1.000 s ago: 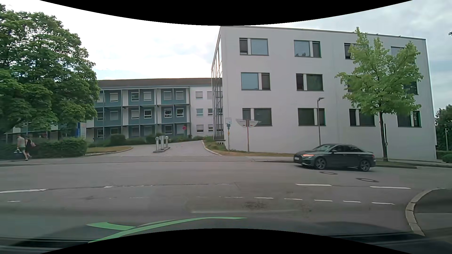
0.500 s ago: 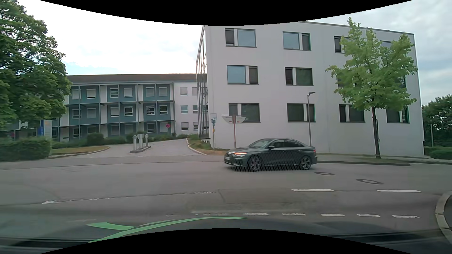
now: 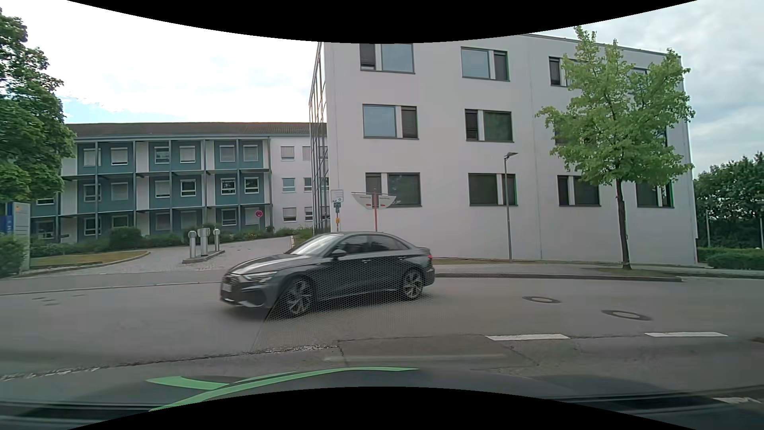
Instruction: Follow the waypoints while adhering to traffic rules and regulations
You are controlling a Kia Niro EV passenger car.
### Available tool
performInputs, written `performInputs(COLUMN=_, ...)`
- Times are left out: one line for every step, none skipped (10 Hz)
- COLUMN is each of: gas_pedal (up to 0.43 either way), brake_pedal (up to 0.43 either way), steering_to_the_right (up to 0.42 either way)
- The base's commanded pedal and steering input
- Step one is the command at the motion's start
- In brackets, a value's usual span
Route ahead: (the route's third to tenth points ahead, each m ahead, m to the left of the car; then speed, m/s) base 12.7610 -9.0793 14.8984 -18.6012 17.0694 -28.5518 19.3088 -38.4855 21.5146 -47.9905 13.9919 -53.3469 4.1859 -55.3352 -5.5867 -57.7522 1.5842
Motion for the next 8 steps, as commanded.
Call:
performInputs(gas_pedal=0.0, brake_pedal=0.195, steering_to_the_right=0.23)
performInputs(gas_pedal=0.0, brake_pedal=0.183, steering_to_the_right=0.233)
performInputs(gas_pedal=0.0, brake_pedal=0.171, steering_to_the_right=0.236)
performInputs(gas_pedal=0.0, brake_pedal=0.171, steering_to_the_right=0.237)
performInputs(gas_pedal=0.0, brake_pedal=0.165, steering_to_the_right=0.237)
performInputs(gas_pedal=0.0, brake_pedal=0.159, steering_to_the_right=0.237)
performInputs(gas_pedal=0.0, brake_pedal=0.152, steering_to_the_right=0.237)
performInputs(gas_pedal=0.0, brake_pedal=0.146, steering_to_the_right=0.237)
